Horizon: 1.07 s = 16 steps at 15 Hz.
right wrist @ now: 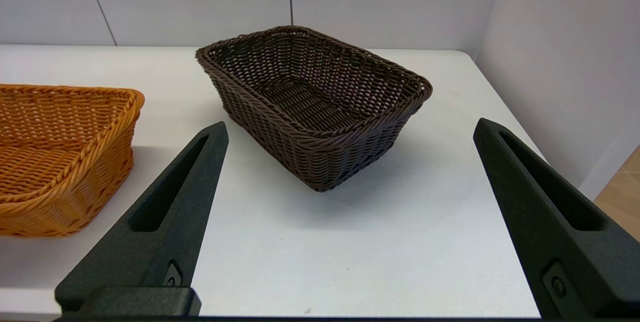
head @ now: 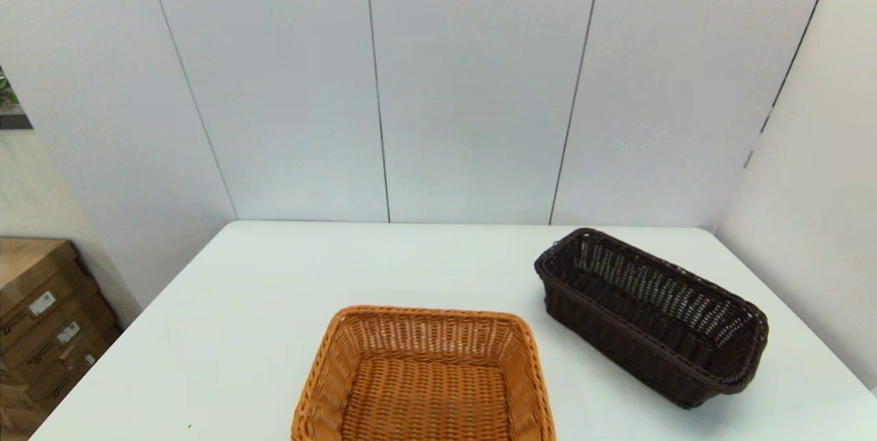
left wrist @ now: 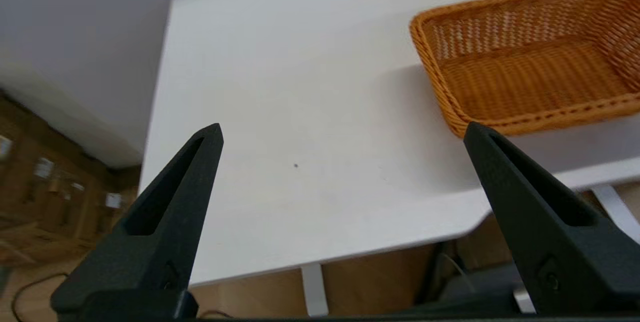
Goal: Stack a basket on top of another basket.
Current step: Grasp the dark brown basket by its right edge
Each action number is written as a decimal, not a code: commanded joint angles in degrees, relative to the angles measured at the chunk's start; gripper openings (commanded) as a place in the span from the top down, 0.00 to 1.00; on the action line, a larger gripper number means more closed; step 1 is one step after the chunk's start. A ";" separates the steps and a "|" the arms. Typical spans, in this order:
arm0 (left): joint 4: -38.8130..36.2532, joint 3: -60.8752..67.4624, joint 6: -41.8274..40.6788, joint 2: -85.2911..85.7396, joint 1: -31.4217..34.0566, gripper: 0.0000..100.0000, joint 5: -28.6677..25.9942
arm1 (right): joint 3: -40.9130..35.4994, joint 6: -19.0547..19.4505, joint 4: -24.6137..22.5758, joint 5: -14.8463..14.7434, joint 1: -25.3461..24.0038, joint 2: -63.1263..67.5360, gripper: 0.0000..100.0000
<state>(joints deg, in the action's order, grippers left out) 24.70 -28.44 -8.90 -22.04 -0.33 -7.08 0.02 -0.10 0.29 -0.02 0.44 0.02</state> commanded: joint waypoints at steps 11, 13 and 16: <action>-13.18 16.40 0.90 14.75 1.47 0.00 3.74 | 0.06 0.01 -0.03 0.02 0.00 -0.02 0.00; -13.18 17.45 1.16 15.80 1.30 0.00 3.74 | -0.02 0.01 -0.03 0.02 0.00 -0.11 0.00; -13.18 18.60 1.08 18.52 1.21 0.00 3.83 | -0.02 0.01 -0.03 0.02 0.00 -0.02 0.00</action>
<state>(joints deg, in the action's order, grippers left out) 11.46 -10.74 -7.74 -5.97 0.96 -3.28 0.02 -0.07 0.27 0.00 0.44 0.02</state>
